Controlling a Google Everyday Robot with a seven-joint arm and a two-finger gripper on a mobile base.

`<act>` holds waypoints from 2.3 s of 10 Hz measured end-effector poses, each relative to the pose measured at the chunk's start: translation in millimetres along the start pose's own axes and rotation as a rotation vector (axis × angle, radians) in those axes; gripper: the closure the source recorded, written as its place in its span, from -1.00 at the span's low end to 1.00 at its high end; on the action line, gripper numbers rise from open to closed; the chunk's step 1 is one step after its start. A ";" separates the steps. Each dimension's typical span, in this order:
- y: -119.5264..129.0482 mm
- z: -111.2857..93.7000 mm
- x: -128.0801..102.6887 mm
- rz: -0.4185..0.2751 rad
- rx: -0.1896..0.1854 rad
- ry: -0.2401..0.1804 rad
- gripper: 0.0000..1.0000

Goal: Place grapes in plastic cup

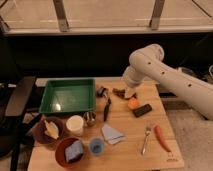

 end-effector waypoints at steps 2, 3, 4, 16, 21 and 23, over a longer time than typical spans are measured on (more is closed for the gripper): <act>0.3 -0.5 2.3 0.002 0.001 0.003 -0.30; -0.2 0.6 -0.2 0.000 -0.001 -0.001 -0.30; -0.2 1.9 0.9 0.005 -0.006 -0.006 -0.30; -39.6 170.0 32.1 0.078 -0.081 0.026 -0.30; -59.5 172.6 82.0 0.144 -0.043 0.026 -0.30; -51.1 186.9 87.5 0.178 -0.063 -0.010 -0.30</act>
